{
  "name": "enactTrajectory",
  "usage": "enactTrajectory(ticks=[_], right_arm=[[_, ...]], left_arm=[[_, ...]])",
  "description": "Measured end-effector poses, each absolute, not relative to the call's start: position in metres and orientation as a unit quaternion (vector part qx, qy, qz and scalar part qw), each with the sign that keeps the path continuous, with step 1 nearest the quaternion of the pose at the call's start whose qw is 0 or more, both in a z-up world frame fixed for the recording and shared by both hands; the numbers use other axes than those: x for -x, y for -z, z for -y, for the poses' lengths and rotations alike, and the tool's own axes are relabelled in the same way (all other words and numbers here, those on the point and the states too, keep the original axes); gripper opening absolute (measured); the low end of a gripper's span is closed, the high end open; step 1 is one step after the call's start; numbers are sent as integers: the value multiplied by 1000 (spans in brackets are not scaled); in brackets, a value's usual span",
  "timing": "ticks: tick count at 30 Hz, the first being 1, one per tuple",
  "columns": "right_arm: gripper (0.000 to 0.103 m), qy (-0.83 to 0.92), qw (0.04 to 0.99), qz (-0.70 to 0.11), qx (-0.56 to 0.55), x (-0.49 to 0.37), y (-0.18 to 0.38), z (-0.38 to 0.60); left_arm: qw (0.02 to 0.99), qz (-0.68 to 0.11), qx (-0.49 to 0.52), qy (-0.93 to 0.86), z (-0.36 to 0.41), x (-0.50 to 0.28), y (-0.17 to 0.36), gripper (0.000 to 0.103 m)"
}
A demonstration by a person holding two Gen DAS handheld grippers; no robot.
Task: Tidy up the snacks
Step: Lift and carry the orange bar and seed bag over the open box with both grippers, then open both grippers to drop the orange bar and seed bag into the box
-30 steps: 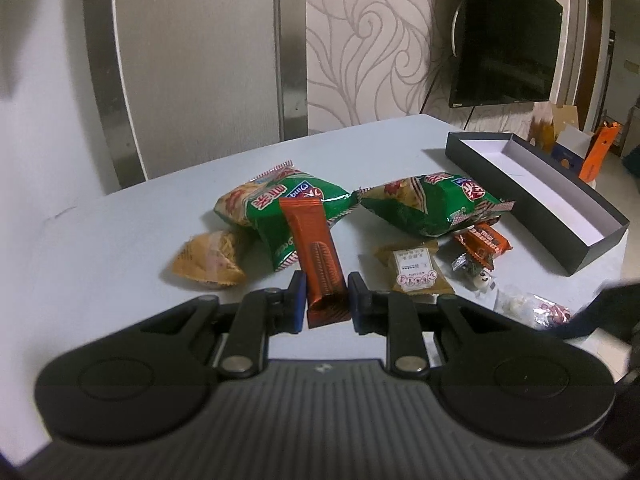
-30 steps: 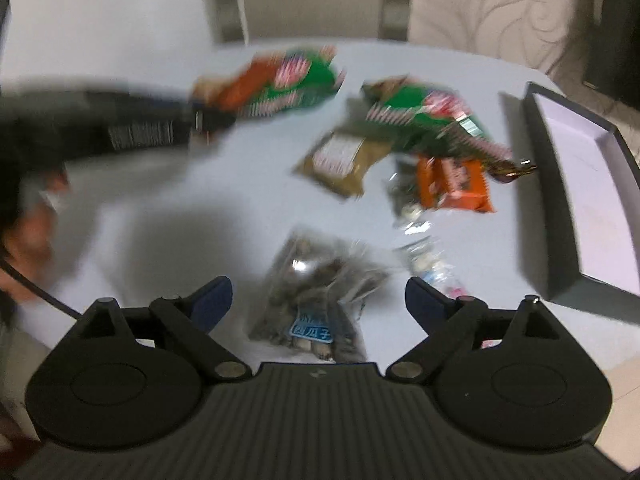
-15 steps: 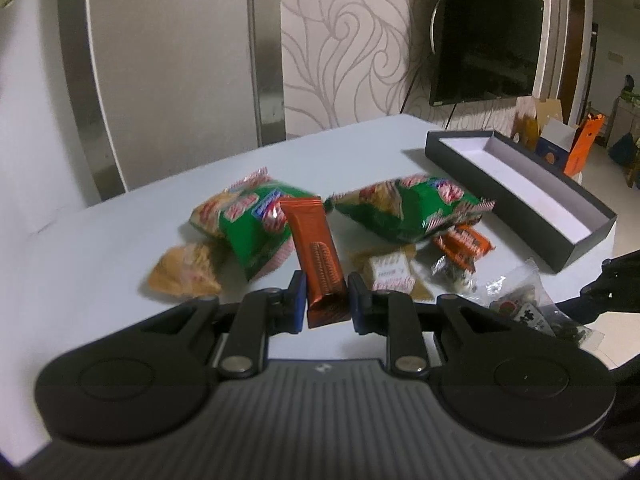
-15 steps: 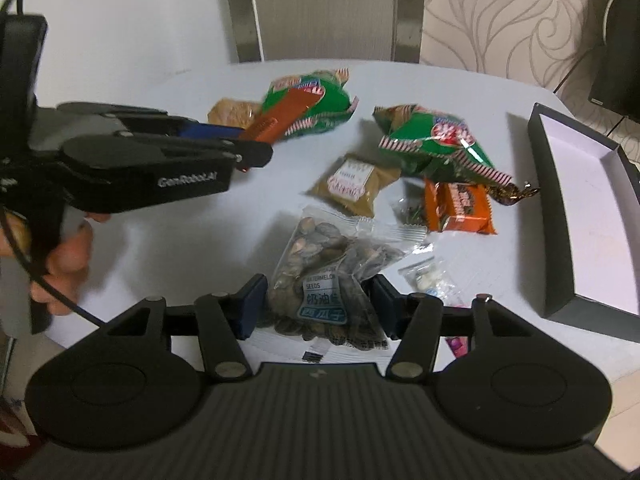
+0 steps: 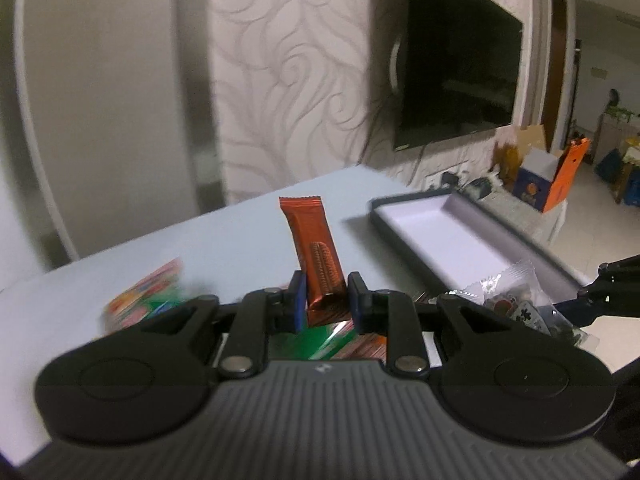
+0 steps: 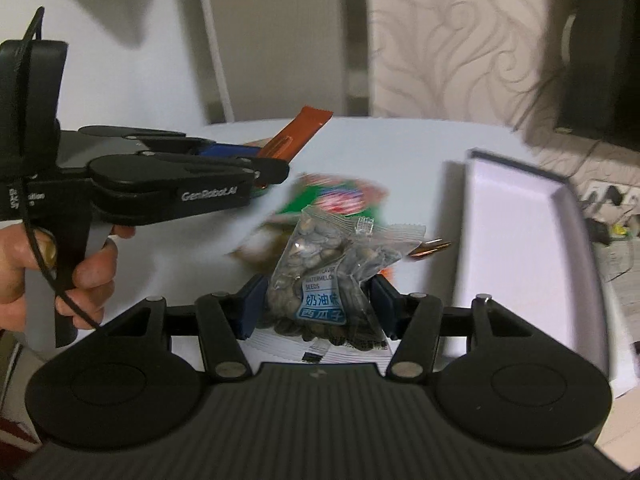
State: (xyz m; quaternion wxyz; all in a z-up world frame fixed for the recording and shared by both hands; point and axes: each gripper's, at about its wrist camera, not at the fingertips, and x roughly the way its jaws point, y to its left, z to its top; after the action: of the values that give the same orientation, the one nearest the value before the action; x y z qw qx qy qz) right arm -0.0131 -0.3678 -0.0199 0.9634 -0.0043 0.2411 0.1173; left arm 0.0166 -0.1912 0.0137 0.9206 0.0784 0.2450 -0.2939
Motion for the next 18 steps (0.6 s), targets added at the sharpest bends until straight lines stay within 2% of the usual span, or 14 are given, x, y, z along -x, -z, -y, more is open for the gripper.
enactTrajectory(ticks=[8, 16, 17, 18], right_arm=[[62, -52, 967, -247, 0, 2, 23, 468], [62, -43, 961, -271, 22, -32, 40, 514], [63, -42, 961, -274, 23, -32, 42, 520], [63, -42, 959, -278, 23, -36, 42, 521]], left_arm=[[901, -253, -87, 341, 305, -31, -5, 26], [895, -271, -112, 337, 362, -41, 20, 28], [895, -273, -115, 334, 367, -43, 21, 33], [896, -273, -117, 329, 369, -45, 22, 43]])
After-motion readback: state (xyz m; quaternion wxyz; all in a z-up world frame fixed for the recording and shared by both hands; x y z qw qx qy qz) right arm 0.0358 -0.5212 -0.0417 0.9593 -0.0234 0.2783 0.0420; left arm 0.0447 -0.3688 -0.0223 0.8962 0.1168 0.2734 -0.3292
